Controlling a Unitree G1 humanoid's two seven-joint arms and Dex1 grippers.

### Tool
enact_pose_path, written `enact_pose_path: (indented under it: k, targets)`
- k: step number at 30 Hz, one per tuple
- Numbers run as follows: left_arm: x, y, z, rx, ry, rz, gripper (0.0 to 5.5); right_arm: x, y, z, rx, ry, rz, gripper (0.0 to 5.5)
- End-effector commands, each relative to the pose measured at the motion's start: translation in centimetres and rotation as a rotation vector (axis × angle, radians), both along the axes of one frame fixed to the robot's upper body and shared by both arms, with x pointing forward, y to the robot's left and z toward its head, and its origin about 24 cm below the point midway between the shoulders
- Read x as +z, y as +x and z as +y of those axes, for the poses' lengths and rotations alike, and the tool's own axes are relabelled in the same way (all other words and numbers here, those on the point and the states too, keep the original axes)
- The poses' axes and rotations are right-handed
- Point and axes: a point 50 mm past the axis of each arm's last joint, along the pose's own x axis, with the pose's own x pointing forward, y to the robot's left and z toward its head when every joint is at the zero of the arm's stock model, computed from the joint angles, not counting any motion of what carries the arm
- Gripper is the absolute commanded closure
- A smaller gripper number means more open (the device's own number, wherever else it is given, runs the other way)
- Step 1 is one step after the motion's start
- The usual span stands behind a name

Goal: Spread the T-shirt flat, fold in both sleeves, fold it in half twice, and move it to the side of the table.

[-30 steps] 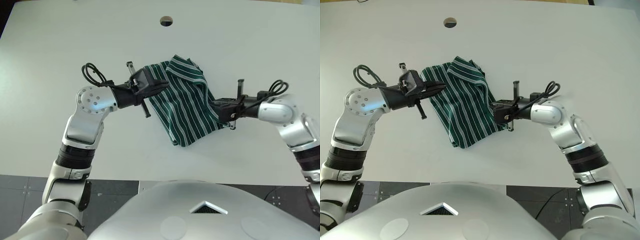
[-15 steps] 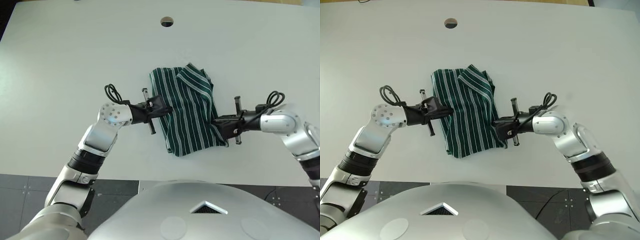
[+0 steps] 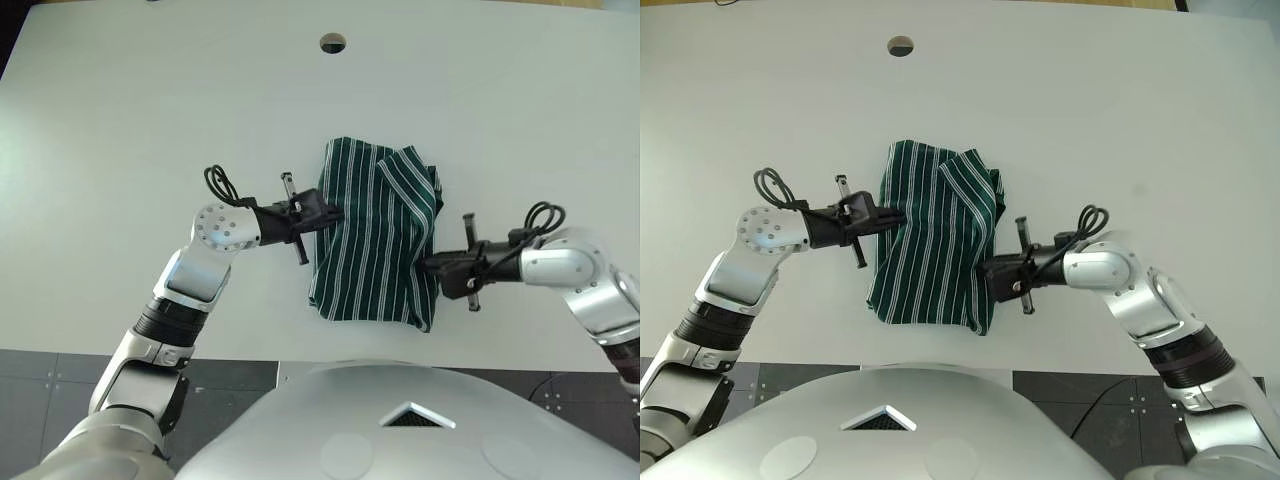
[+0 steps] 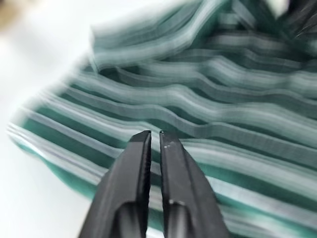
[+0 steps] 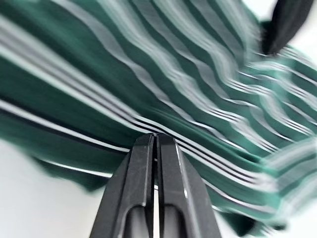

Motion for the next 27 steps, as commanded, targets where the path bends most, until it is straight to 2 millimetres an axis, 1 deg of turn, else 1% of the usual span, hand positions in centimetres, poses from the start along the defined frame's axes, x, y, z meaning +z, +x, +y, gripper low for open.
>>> enact_pose_path:
  k: [1,2,3,5,7,8,9,10,11,13,16,20,23,27]
  targets:
    - [4.6,-0.6,1.2,-0.034,-0.133,-0.203,4.61,3.4,1.1,-0.8,-0.031,0.085,-0.192,4.80]
    - [5.0,-0.9,1.6,-0.040,-0.119,-0.228,4.46,3.7,0.9,-1.3,-0.028,0.072,-0.221,4.61]
    - [5.0,-1.3,2.0,-0.044,-0.070,-0.256,4.34,3.8,0.6,-1.8,-0.020,0.038,-0.248,4.48]
    - [4.5,-2.0,2.9,-0.057,0.044,-0.291,4.08,3.7,0.1,-2.7,0.004,-0.032,-0.277,4.17]
    - [3.0,-3.3,4.4,-0.104,0.230,-0.273,3.74,3.1,-1.1,-3.6,0.060,-0.138,-0.302,3.78]
    - [2.2,-4.0,5.0,-0.132,0.316,-0.264,3.62,2.8,-1.6,-3.9,0.086,-0.170,-0.307,3.64]
    - [1.6,-4.5,5.5,-0.159,0.390,-0.261,3.38,2.6,-2.0,-4.1,0.108,-0.189,-0.310,3.38]
    - [0.6,-5.1,6.1,-0.198,0.484,-0.255,3.30,2.1,-2.6,-4.0,0.152,-0.211,-0.324,3.28]
    - [-0.2,-5.6,6.5,-0.233,0.548,-0.251,3.11,1.6,-3.1,-3.8,0.186,-0.223,-0.335,3.07]
    - [-1.4,-6.5,6.7,-0.304,0.614,-0.240,3.07,0.9,-3.7,-3.3,0.250,-0.224,-0.372,2.69]
    - [-2.5,-7.1,6.6,-0.358,0.633,-0.243,3.07,0.2,-4.2,-2.4,0.310,-0.197,-0.429,2.69]
    - [-3.0,-7.6,5.9,-0.399,0.593,-0.244,3.07,-1.0,-4.8,-1.9,0.360,-0.183,-0.429,2.69]
    - [-2.9,-7.9,4.8,-0.448,0.537,-0.254,3.07,-1.6,-5.2,-1.3,0.400,-0.161,-0.411,2.69]
    - [-2.4,-8.0,4.0,-0.511,0.487,-0.271,3.07,-1.8,-5.7,-1.0,0.450,-0.167,-0.379,2.69]
